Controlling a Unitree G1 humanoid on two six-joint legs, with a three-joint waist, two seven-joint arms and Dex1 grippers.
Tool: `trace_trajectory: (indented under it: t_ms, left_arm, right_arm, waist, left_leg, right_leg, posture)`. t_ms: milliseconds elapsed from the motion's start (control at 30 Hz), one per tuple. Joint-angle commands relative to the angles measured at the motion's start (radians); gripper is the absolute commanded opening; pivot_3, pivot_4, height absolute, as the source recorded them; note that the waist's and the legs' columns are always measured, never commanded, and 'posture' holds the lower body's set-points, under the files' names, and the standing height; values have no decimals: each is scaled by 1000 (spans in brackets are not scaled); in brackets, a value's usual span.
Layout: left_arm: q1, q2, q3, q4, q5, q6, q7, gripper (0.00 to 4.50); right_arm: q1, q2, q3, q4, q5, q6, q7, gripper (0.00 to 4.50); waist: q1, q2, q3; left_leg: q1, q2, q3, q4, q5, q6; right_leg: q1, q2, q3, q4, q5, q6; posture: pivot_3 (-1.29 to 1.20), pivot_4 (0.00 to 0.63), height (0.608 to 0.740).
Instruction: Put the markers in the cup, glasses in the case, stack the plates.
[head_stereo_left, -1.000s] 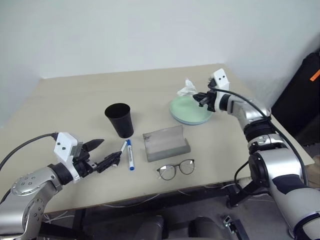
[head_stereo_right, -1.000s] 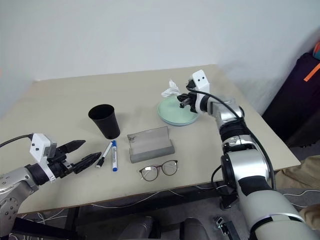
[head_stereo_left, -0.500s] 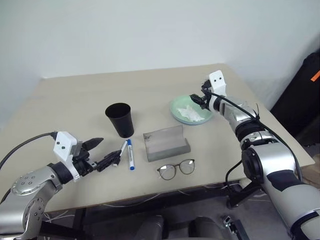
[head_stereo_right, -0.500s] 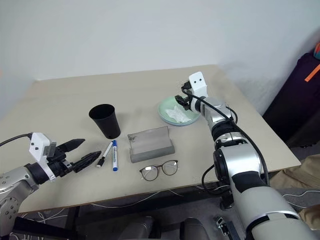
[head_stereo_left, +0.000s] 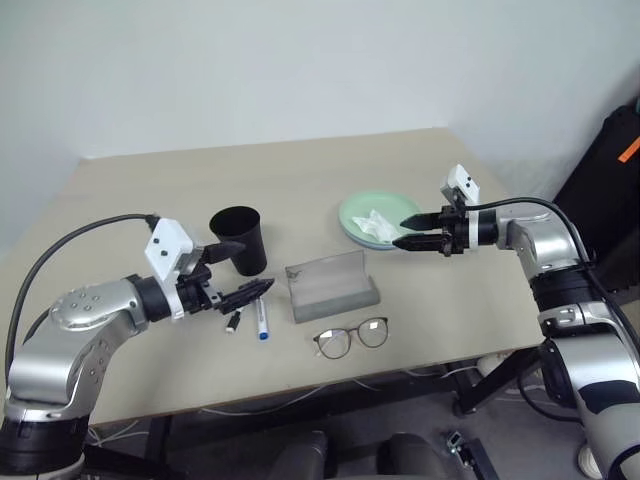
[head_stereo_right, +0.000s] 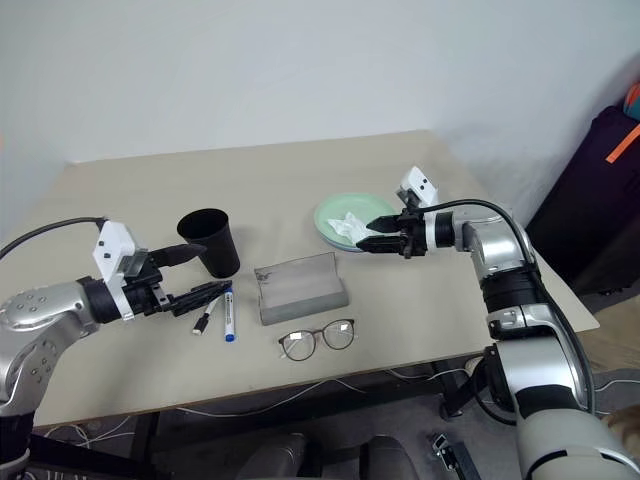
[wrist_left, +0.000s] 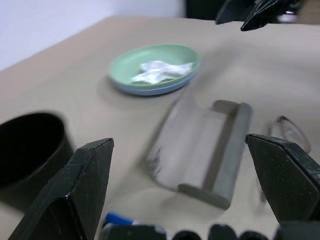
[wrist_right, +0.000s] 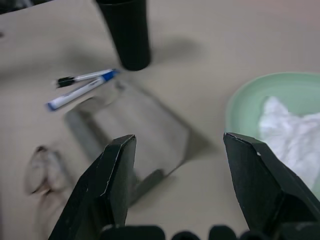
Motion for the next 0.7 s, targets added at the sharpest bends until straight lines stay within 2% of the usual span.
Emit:
trace_trajectory:
  t_ms: [33, 267, 467, 567, 633, 667, 700]
  left_arm:
    - [-65, 36, -63, 19, 33, -3, -53, 4500]
    - [-202, 42, -267, 52, 94, 50, -144, 4500]
    - [-293, -16, -413, 119, 158, 26, -209, 4500]
    - [-333, -57, -465, 156, 187, 21, -229, 4500]
    - [-357, -86, -496, 184, 210, 15, -240, 4500]
    - [-368, -100, -511, 200, 223, 11, -245, 4500]
    - [-384, -121, -528, 217, 229, 12, -250, 4500]
  right_arm:
    - [1, -36, 18, -88, 36, 36, 61, 3020]
    - [12, -85, 56, -124, 50, 32, 149, 3020]
    - [76, -153, 79, -192, 48, -46, 230, 3020]
    - [104, -182, 71, -218, 57, -69, 255, 3597]
    - [114, -195, 64, -224, 62, -75, 263, 4269]
    - [116, -198, 62, -224, 63, -76, 262, 4465]
    - [117, -199, 57, -220, 60, -89, 253, 4465]
  waist:
    - [1, 0, 0]
    - [5, 0, 0]
    - [8, -1, 0]
    - [8, -1, 0]
    - [6, -1, 0]
    - [6, -1, 0]
    - [6, -1, 0]
  left_leg:
    - [0, 0, 0, 0, 0, 0]
    - [-2, 0, 0, 3, 0, 0]
    - [-2, 0, 0, 4, 0, 0]
    - [-3, 0, 0, 5, 0, 1]
    - [-3, 0, 0, 6, 0, 2]
    - [-3, 0, 0, 7, 0, 2]
    - [-3, 0, 0, 7, 0, 2]
  right_leg:
    - [0, 0, 0, 0, 0, 0]
    - [0, -1, 0, -1, 0, 1]
    - [1, -1, -1, -1, 1, 1]
    - [1, -1, -1, -1, 1, 2]
    - [1, -1, -1, -1, 1, 2]
    - [1, -1, -1, -1, 1, 2]
    - [1, -1, -1, -1, 1, 2]
  posture:
    - [0, 0, 727]
    - [0, 0, 727]
    - [0, 0, 727]
    - [0, 0, 727]
    - [0, 0, 727]
    - [0, 0, 727]
    - [0, 0, 727]
